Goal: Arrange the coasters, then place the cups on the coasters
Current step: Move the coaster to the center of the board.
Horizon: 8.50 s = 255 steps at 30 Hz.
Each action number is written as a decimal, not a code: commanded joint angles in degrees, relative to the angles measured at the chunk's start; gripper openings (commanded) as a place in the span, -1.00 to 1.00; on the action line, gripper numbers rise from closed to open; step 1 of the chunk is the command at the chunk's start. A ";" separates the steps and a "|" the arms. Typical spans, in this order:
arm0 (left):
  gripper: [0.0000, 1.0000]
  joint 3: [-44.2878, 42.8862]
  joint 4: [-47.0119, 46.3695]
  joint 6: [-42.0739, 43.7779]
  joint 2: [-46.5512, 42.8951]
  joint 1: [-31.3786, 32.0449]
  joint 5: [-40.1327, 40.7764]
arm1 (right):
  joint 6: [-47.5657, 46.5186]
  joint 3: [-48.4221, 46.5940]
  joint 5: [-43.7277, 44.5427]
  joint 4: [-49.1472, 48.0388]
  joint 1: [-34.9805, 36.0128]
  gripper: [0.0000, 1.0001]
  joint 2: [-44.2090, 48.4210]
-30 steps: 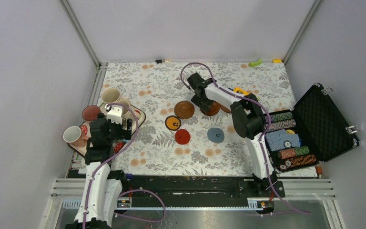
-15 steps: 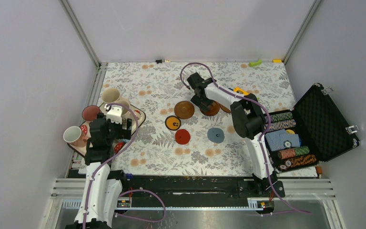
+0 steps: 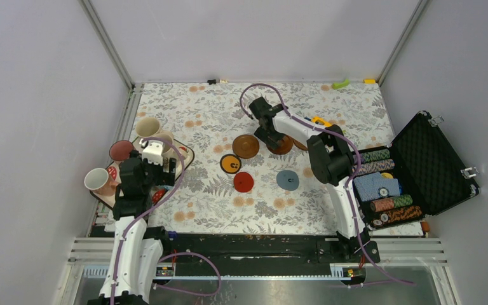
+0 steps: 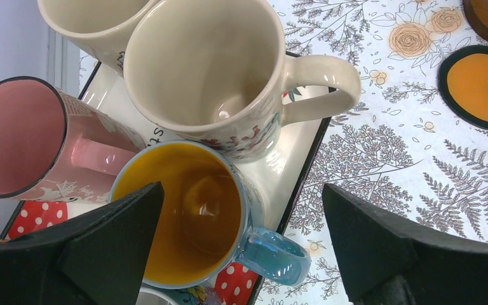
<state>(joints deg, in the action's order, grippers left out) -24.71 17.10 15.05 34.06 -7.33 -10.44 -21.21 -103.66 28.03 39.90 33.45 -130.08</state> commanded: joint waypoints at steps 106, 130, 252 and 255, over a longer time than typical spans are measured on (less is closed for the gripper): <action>0.97 0.98 -5.55 -2.92 -4.60 -0.32 3.51 | -4.58 38.44 -23.84 -7.88 6.71 0.99 26.73; 0.97 0.80 -4.67 -2.89 -5.85 -0.26 2.46 | -4.89 34.93 -21.28 -2.30 -3.31 0.99 28.35; 0.97 0.82 -5.57 -1.35 -0.93 -0.30 2.02 | -13.54 -22.09 10.65 -5.20 1.60 0.99 -11.61; 0.97 0.67 -5.43 -1.33 -0.99 -0.31 1.83 | -13.06 -15.13 8.39 -4.42 1.59 0.99 -3.42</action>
<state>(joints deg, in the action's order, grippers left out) -23.83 13.85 13.26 33.23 -7.33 -7.27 -34.20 -124.07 36.88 32.49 34.83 -144.16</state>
